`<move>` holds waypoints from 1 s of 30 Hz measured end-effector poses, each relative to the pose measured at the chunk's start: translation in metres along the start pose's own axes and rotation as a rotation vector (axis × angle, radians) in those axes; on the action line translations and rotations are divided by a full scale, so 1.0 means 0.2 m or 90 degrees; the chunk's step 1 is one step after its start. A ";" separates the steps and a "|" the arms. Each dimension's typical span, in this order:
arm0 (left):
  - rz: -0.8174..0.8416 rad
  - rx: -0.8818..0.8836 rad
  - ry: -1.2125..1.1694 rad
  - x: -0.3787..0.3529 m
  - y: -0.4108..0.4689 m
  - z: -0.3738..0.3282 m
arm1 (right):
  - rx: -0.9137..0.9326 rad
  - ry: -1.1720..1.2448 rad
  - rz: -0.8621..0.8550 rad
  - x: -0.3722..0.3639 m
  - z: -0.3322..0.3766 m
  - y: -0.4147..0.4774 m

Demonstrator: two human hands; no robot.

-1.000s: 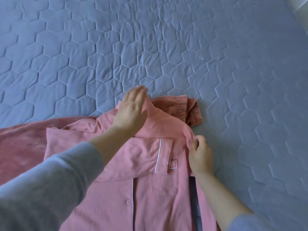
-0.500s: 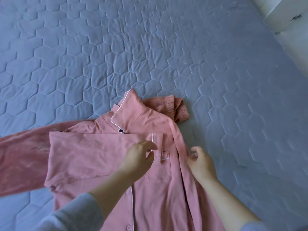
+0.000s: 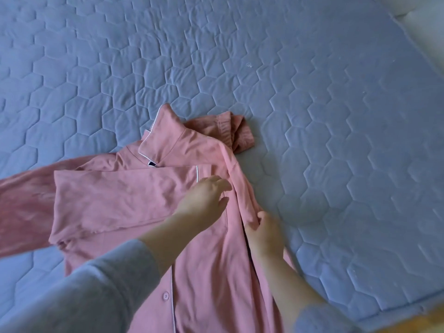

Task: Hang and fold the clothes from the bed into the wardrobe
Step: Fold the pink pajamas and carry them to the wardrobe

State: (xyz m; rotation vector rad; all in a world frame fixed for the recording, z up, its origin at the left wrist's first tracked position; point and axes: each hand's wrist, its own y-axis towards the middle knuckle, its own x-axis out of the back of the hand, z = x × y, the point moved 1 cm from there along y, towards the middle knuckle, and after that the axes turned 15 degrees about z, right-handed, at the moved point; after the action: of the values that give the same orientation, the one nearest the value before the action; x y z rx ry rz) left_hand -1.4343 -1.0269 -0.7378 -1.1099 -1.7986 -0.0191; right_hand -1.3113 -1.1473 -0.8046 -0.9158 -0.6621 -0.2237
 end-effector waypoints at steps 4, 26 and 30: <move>0.010 0.010 0.049 -0.04 0.12 -0.09 | 0.039 -0.019 0.075 0.03 -0.06 0.02; 0.166 -0.042 0.315 0.11 0.63 -0.33 | 0.236 0.183 0.055 0.70 -0.27 0.31; 0.183 -0.058 0.241 0.05 0.74 -0.42 | 0.214 0.196 0.096 0.76 -0.25 0.44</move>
State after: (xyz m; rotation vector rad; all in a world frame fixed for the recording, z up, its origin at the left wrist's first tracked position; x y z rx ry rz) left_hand -1.2734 -0.9726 -0.7520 -1.3226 -1.3038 -0.1321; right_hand -1.1323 -1.1192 -0.7900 -0.5874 -0.3294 -0.1091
